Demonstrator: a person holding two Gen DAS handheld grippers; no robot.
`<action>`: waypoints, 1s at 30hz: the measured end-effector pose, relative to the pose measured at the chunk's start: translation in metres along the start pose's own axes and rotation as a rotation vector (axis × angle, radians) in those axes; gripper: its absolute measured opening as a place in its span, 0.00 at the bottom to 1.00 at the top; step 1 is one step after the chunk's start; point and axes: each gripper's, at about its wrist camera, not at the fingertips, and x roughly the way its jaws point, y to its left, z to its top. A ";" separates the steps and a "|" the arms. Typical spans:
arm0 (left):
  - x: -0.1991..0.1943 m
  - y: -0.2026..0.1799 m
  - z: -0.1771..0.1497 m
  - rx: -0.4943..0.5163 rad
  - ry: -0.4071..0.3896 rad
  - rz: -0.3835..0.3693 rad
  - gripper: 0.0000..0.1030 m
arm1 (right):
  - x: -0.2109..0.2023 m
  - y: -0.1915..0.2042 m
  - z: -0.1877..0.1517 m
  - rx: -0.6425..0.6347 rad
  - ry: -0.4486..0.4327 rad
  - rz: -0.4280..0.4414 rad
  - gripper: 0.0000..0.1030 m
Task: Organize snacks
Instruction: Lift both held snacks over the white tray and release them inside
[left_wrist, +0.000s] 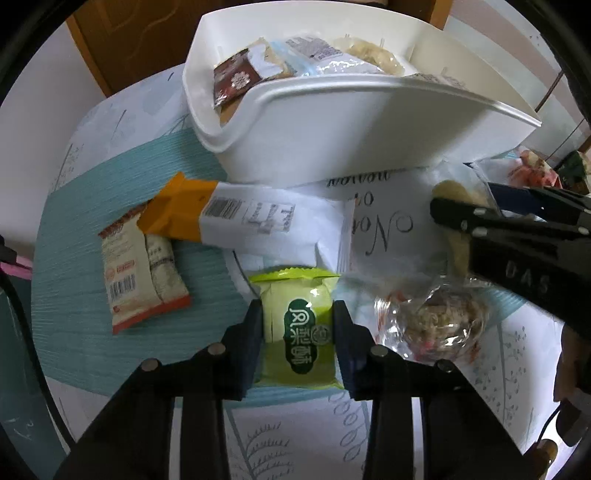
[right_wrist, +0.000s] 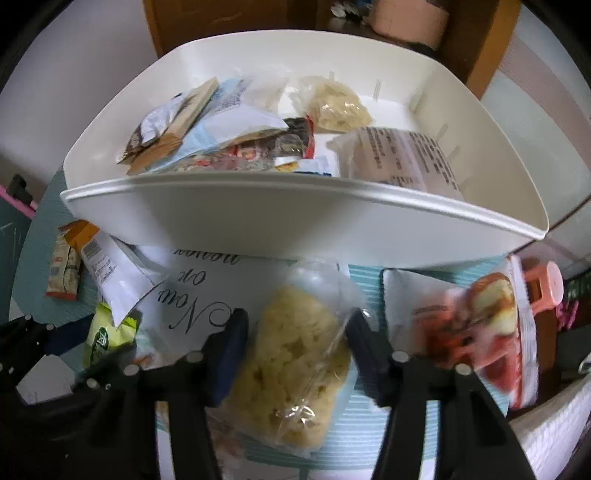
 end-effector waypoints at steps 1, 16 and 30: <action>-0.001 0.001 -0.002 -0.006 -0.001 -0.001 0.34 | -0.001 -0.001 0.000 0.008 -0.006 0.010 0.48; -0.078 0.056 -0.026 -0.229 -0.101 -0.141 0.33 | -0.069 -0.014 -0.018 0.145 -0.111 0.233 0.43; -0.187 0.033 0.024 -0.158 -0.342 -0.176 0.34 | -0.172 -0.023 0.009 0.162 -0.331 0.380 0.43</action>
